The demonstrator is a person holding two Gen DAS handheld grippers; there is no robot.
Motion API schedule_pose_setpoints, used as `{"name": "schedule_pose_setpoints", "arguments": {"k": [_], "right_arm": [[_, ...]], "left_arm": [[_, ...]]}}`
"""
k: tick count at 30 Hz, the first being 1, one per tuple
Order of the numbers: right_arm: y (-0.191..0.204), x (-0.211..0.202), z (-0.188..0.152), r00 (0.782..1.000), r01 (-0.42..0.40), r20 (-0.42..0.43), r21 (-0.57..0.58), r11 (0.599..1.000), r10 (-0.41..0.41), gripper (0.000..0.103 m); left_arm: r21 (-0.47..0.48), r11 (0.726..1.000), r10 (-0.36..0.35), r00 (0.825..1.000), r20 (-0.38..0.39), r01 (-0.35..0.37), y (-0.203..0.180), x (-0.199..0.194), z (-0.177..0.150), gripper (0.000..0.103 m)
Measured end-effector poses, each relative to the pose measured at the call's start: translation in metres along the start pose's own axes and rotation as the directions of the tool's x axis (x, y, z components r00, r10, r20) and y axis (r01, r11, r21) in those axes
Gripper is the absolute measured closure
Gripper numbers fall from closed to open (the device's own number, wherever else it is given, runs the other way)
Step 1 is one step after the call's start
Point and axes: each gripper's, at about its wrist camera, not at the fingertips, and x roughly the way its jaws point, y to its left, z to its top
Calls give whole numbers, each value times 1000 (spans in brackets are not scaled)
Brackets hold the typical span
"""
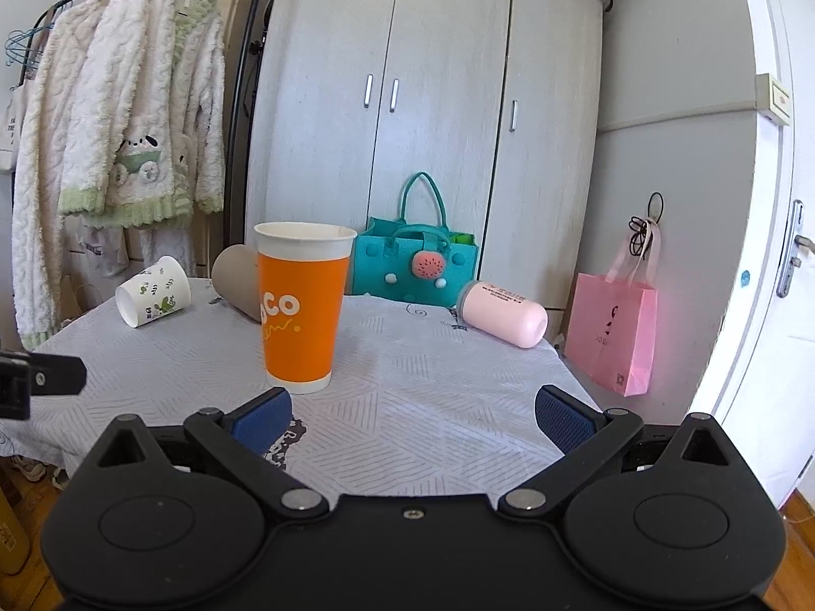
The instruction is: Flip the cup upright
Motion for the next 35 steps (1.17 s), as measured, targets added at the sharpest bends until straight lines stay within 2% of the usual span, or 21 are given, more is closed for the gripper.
{"name": "schedule_pose_setpoints", "arguments": {"k": [8,12,20,35], "right_arm": [[-1,-1,-2,1000,5,-15,26,1000,-5,0],[-2,-2,-2,1000,10,-15,34,999,-9,0],[0,-4,-4,1000,18,-14,19,1000,-18,0],[0,-2,-4,999,28,-16,23,999,-28,0]], "left_arm": [[12,1000,2,1000,21,-2,0,-1,-1,0],[37,999,-31,1000,5,30,0,3,-2,0],[21,1000,14,1000,-10,-14,2,6,-4,0],[44,999,4,1000,2,-4,-1,2,-5,0]]}}
